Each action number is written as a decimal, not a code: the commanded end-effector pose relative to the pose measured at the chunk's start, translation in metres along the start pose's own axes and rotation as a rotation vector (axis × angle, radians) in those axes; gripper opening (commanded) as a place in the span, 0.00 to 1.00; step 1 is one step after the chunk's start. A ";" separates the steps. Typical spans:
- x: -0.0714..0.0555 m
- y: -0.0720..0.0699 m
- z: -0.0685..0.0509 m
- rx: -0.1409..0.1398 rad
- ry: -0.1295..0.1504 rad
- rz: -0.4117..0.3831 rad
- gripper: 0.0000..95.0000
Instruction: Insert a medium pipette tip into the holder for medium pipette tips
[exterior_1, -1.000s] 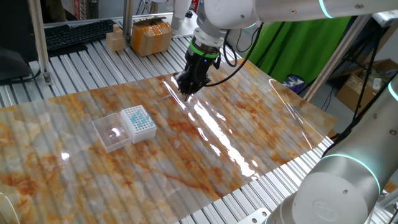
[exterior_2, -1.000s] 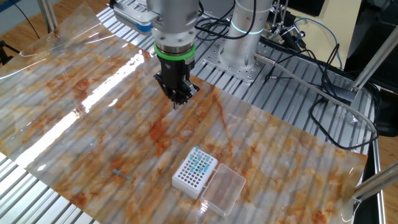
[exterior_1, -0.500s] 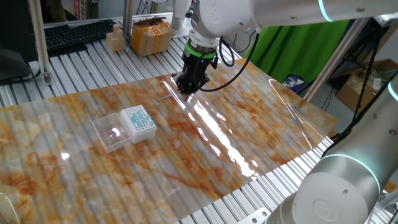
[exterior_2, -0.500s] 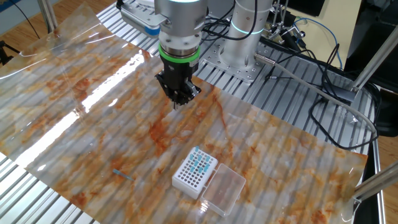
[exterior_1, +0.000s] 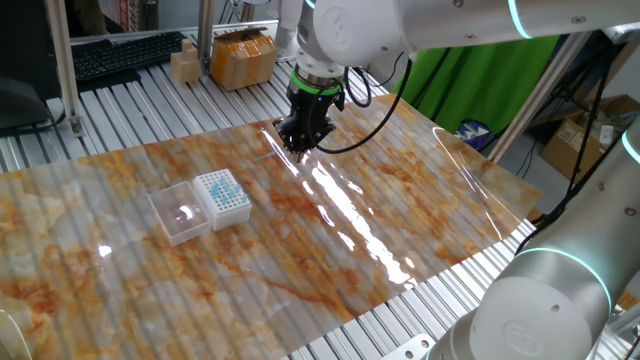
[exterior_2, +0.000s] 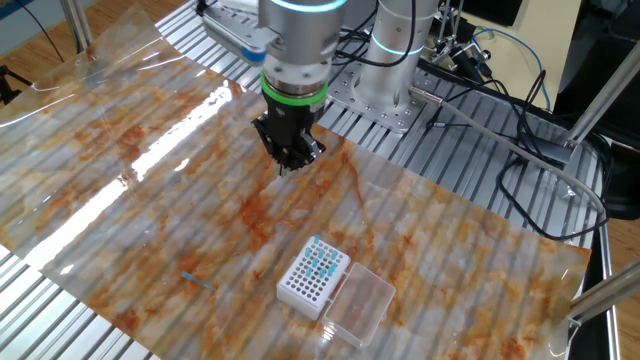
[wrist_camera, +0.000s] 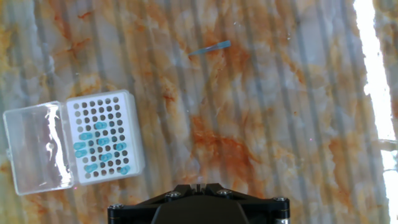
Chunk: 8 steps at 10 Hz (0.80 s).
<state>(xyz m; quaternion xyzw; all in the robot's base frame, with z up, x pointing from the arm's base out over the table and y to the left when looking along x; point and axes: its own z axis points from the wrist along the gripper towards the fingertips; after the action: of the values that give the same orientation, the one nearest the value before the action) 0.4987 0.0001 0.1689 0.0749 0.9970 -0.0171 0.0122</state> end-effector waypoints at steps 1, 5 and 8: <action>0.000 0.001 0.001 0.009 -0.004 0.016 0.00; -0.001 0.002 0.004 -0.017 0.010 0.057 0.00; -0.003 0.002 0.005 -0.032 0.011 0.066 0.00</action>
<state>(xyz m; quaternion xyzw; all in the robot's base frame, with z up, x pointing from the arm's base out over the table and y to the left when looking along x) 0.5024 0.0008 0.1638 0.1084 0.9941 0.0013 0.0094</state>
